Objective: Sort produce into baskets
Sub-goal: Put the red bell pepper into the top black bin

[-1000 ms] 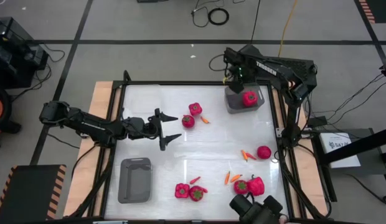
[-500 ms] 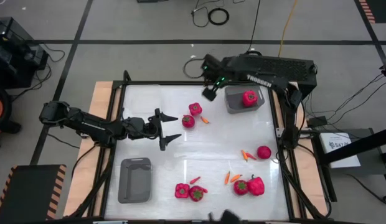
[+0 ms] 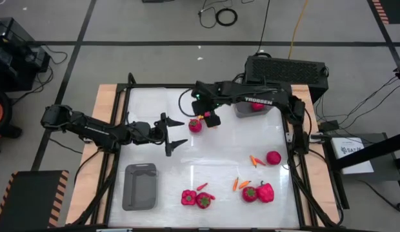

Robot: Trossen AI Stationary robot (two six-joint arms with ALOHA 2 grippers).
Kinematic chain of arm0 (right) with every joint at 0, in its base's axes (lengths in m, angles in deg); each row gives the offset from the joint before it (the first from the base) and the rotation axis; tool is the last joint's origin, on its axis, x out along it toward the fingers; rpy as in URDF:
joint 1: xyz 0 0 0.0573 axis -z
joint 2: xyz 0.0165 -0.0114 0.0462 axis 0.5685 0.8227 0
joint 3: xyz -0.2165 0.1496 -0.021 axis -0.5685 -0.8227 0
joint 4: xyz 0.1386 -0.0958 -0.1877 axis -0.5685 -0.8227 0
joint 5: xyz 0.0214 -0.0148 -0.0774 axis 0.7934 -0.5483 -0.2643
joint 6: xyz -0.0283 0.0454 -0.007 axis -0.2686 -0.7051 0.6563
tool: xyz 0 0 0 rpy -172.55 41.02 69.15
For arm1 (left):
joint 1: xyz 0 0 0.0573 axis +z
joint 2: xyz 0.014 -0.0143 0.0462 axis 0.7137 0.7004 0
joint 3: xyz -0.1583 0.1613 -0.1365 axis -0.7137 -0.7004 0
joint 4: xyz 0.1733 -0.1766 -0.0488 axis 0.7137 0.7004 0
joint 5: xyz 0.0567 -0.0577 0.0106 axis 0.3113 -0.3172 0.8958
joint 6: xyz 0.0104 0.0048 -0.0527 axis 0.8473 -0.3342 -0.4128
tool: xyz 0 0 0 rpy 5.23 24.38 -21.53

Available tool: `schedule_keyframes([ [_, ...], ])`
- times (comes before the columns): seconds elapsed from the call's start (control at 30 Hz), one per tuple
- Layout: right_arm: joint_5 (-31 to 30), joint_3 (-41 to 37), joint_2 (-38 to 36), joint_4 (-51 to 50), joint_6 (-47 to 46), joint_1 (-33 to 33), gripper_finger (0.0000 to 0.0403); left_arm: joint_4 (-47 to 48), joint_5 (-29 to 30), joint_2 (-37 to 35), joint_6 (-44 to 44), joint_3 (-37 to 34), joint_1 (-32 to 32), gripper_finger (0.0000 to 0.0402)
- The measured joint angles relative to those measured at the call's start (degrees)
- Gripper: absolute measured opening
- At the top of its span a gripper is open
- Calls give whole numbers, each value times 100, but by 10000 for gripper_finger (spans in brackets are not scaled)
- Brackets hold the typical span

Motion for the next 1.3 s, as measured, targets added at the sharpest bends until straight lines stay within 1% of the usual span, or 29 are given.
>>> schedule_keyframes([
  [0.13,-15,0,244,164,359,9,359,37,-8,0,2,0,-4,374],
  [0.4,-52,-2,704,198,156,82,359,319,-10,-2,15,0,-4,374],
  [0.6,-50,-4,726,154,-86,192,359,317,-12,0,55,0,3,374],
  [0.73,36,-4,728,-63,-252,324,359,317,-12,0,57,0,7,374],
  [0.87,31,-8,826,-77,-265,391,359,317,-12,0,57,0,7,374],
  [1.0,353,-7,867,-2,-283,374,359,334,-15,0,57,0,7,374],
  [1.13,251,-2,1064,33,-286,376,359,377,-15,0,59,0,7,374],
  [1.2,296,-2,1115,85,-283,391,359,377,-15,-2,59,0,21,374],
  [1.3,285,-2,1189,334,-279,378,359,380,-17,0,55,0,40,374],
])
